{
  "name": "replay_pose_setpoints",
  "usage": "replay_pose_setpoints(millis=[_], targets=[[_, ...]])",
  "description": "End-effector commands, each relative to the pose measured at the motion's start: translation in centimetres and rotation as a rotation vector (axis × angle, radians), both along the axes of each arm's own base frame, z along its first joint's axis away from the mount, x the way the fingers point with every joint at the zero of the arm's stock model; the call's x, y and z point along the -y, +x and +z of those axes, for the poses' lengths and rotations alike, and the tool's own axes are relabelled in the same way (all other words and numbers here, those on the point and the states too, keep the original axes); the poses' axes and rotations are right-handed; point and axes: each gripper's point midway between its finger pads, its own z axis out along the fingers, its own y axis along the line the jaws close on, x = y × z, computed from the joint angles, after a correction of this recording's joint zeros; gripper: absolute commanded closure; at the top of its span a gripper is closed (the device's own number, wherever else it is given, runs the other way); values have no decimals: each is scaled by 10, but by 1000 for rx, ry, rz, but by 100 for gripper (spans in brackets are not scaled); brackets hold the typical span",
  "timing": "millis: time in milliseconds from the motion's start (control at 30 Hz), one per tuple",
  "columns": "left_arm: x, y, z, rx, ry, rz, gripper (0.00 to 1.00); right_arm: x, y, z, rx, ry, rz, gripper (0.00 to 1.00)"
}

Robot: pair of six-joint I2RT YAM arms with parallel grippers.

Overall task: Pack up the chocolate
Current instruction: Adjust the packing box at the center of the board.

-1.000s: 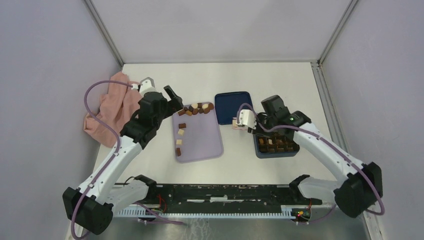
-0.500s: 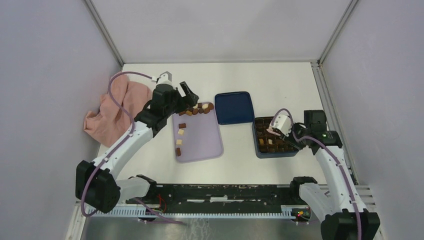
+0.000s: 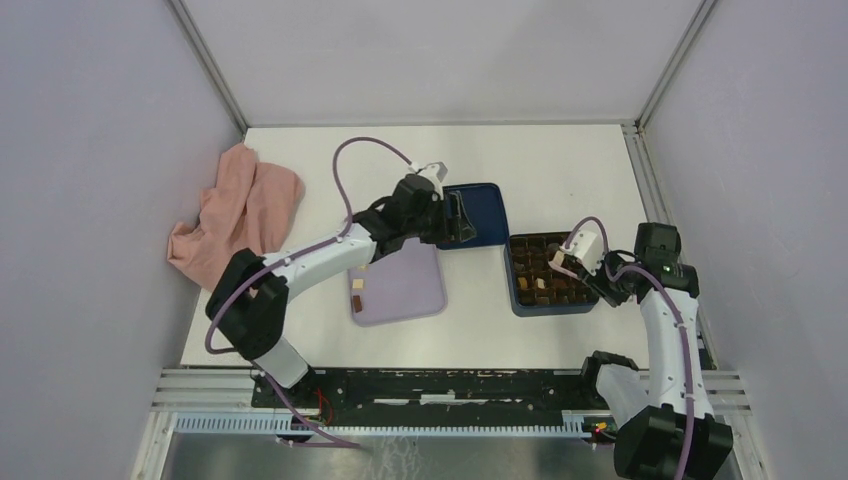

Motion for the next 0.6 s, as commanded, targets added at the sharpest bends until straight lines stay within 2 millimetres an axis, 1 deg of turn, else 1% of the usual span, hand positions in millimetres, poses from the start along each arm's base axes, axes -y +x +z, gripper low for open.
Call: replay_pose_setpoints(millis=[0,33,67,100,167,200,233,300,400,567], targets=[[52,-21,3,-9,-50,-102,29,-5,-5,10,39,-4,63,79],[59,-24,3,-21,-57,-100,30,-5,-5,11,43,-6,61,79],[68,-28,-3,-39,-55,-105,32,-5,-5,11,43,-2,55,78],[76,-32,-14,-65,-40,-103,34,-5,-4,12,47,2,49,79],[91,-42,-27,-97,-5,-109,38,-6,-2,13,45,20,35,79],[99,-42,-29,-101,10,-103,40,-7,-1,15,46,29,30,78],[104,-44,-34,-110,32,-98,43,-8,0,16,47,39,23,78],[112,-44,-44,-129,80,-74,45,-9,3,20,52,55,13,79],[115,-39,-54,-130,153,-6,45,-9,3,23,58,55,8,78],[112,-35,-69,-135,265,59,47,-10,-3,22,59,55,5,79]])
